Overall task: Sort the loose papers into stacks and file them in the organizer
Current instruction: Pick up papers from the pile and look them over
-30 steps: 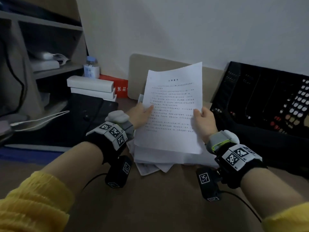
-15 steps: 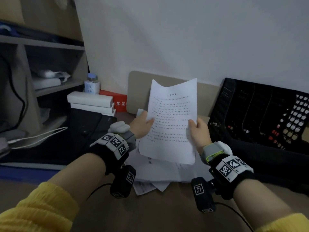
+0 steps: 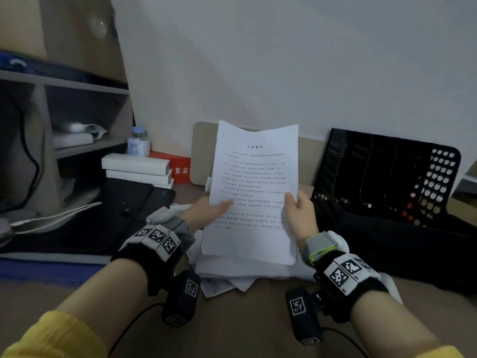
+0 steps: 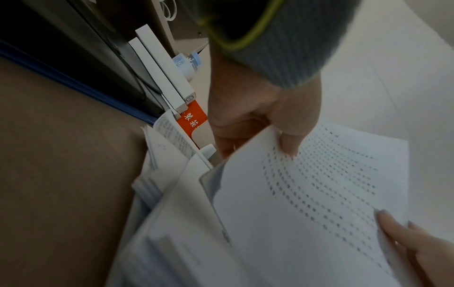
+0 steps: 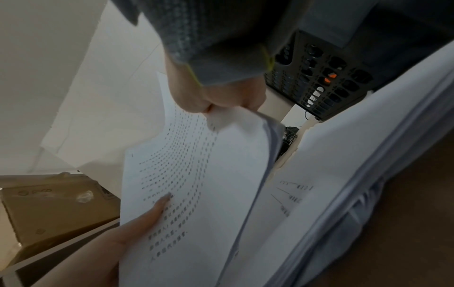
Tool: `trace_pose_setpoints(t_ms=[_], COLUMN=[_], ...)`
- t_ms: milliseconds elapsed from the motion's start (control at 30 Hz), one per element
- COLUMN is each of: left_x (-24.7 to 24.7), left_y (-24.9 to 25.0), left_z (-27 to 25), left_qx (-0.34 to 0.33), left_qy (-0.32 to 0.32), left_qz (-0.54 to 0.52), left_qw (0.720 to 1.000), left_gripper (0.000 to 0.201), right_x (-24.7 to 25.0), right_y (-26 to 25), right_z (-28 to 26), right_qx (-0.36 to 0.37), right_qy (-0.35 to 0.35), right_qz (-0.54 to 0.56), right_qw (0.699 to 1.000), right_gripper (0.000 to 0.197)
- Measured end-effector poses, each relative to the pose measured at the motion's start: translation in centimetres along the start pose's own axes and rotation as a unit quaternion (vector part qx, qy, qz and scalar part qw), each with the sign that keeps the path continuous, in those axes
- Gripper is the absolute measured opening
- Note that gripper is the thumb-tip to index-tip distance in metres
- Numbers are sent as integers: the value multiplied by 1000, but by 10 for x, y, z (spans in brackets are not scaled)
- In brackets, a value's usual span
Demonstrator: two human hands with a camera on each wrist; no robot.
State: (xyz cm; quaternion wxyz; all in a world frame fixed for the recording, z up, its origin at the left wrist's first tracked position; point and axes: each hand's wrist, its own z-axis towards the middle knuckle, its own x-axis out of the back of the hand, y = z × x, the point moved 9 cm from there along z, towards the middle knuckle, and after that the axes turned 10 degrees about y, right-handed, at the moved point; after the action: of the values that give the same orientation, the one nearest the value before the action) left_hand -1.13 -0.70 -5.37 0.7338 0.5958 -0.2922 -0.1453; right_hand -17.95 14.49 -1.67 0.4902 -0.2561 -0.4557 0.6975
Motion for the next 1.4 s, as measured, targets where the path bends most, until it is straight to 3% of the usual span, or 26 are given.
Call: trace_pose_setpoints(t_ms=[200, 333, 433, 533, 667, 800, 1167, 1267, 1400], left_x=[13, 19, 17, 13, 0, -8, -8, -8, -9], left_y=[-1, 0, 2, 5, 13, 16, 6, 2, -11], left_z=[-2, 10, 25, 36, 59, 73, 68, 60, 46], left_qx=[-16, -9, -2, -6, -9, -10, 25, 40, 39], left_qy=[66, 107, 115, 101, 61, 38, 46, 20, -9], left_qz=[1, -21, -35, -28, -40, -56, -173, -206, -167], left_qw=[998, 994, 993, 994, 997, 998, 983, 978, 985], left_gripper=[44, 43, 43, 41, 30, 35, 18, 15, 22], right_x=[-3, -8, -11, -12, -23, -27, -12, -10, -10], right_y=[0, 16, 20, 27, 40, 44, 52, 51, 51], right_z=[-15, -7, 2, 14, 39, 55, 45, 36, 24], right_qx=[-20, -46, -61, -69, -95, -100, -135, -152, -163], right_qy=[-18, -43, -67, -70, -67, -61, -12, -7, -11], right_qz=[4, -63, -71, -75, -63, -50, 48, 84, 93], right_qw=[1000, 996, 993, 992, 991, 992, 990, 985, 982], right_gripper=[24, 38, 29, 21, 30, 31, 18, 19, 19])
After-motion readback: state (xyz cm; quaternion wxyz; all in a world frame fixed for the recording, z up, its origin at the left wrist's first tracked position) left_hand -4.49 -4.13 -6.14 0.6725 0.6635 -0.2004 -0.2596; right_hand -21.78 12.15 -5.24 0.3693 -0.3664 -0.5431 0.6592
